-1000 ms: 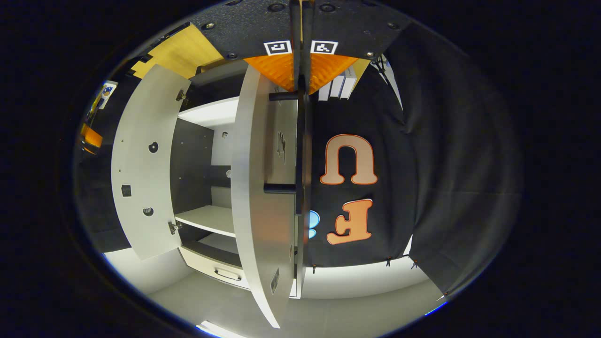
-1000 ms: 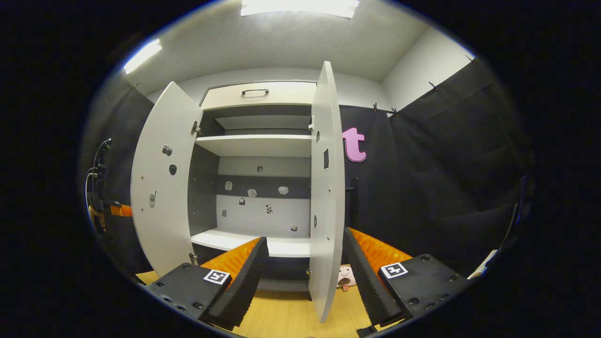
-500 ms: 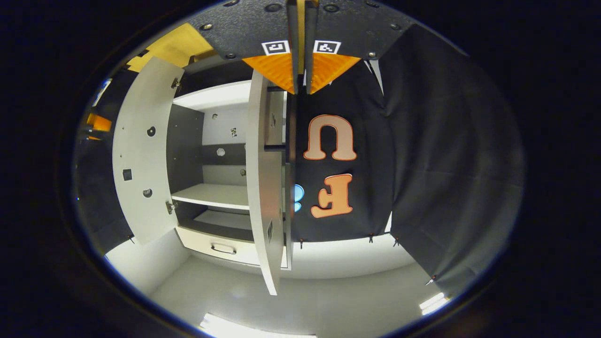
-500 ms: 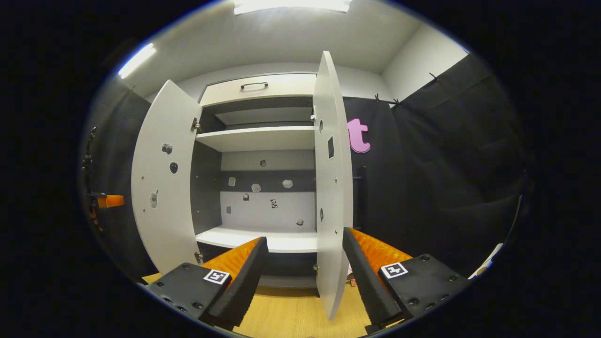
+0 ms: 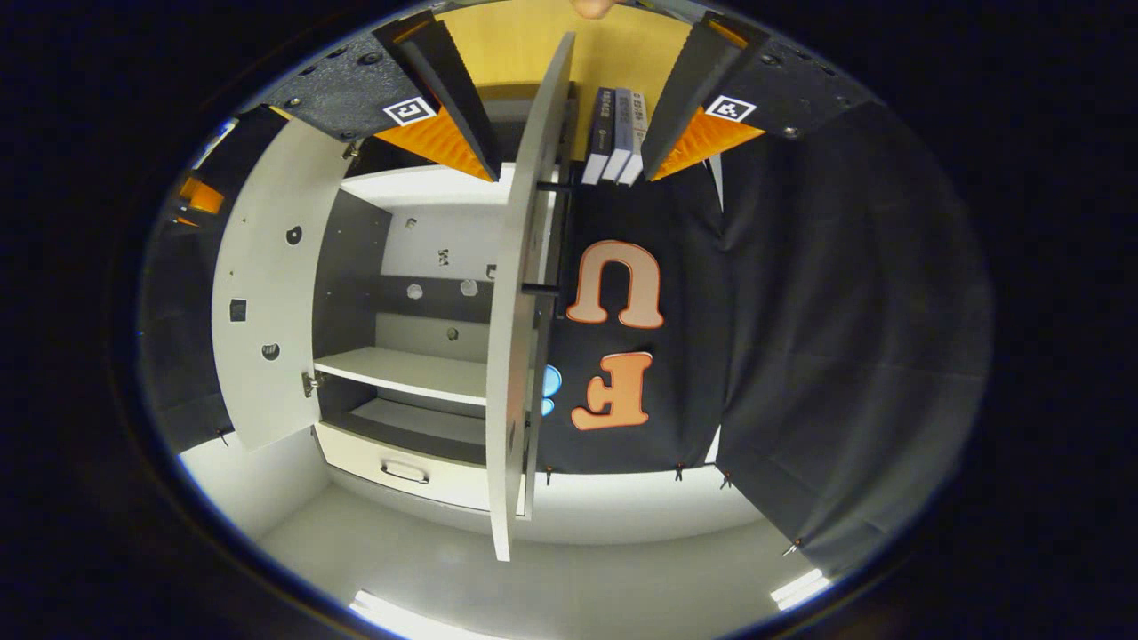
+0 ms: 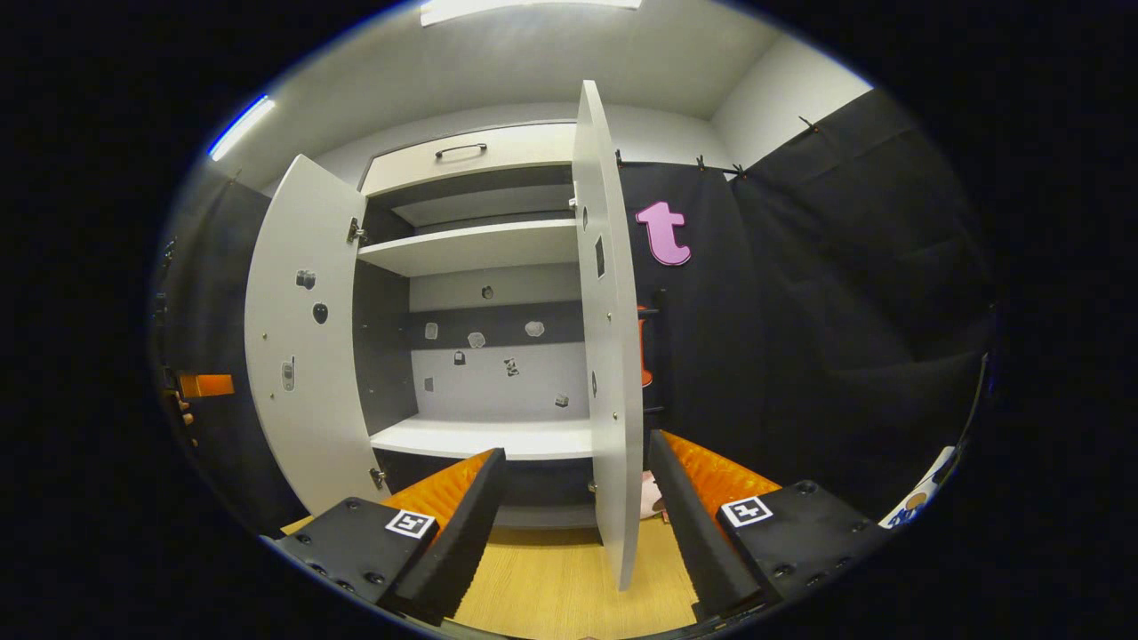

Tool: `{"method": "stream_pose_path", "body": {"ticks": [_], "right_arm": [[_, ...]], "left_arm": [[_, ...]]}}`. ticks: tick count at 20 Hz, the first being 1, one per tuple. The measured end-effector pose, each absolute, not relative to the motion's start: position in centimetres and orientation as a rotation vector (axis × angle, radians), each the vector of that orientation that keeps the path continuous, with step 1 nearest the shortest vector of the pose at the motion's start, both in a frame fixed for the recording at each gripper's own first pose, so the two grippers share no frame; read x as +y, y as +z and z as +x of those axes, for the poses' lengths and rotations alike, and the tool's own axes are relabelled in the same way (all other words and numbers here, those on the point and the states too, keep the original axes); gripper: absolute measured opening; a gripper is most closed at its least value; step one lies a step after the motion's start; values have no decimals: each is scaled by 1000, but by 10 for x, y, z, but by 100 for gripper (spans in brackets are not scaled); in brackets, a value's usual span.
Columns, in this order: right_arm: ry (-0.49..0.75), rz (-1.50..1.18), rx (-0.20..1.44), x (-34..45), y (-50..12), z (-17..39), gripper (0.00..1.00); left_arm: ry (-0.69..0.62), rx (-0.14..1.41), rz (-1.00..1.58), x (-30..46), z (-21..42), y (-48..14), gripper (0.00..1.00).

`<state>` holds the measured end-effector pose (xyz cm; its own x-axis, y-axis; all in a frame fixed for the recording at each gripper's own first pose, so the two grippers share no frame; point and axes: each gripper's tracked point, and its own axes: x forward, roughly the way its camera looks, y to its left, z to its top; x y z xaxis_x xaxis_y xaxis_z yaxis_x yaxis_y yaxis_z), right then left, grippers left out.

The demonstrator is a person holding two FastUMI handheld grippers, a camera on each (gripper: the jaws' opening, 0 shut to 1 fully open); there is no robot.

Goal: Open the right door of the double-door shoe cabinet with the right hand, and open the left door with the left hand.

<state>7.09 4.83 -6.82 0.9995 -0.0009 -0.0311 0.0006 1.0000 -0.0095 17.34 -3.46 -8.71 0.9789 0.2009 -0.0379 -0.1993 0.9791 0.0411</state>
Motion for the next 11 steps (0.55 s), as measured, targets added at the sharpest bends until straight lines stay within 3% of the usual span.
{"method": "stream_pose_path", "body": {"ticks": [2,3,4,5,6,7,8,10,11], "right_arm": [[-2,-21,17,45,-63,65,100],[0,-22,10,44,-60,63,94],[3,-23,5,43,-58,60,100],[5,-22,0,42,-56,59,94],[2,-22,-5,40,-53,57,100],[3,-20,-14,38,-51,56,100],[3,-17,-25,36,-49,53,94],[4,-7,-54,30,-42,52,94],[10,3,-71,31,-39,52,100]], "left_arm": [[193,46,20,-40,173,-85,94],[208,37,20,-37,175,-83,95],[232,29,21,-31,174,-79,94],[252,21,26,-26,174,-77,94],[270,4,34,-22,172,-72,94],[287,-17,51,-18,171,-66,96],[301,-35,69,-17,168,-60,95],[301,-54,95,-23,164,-52,94],[296,-67,105,-28,162,-50,94]]}}
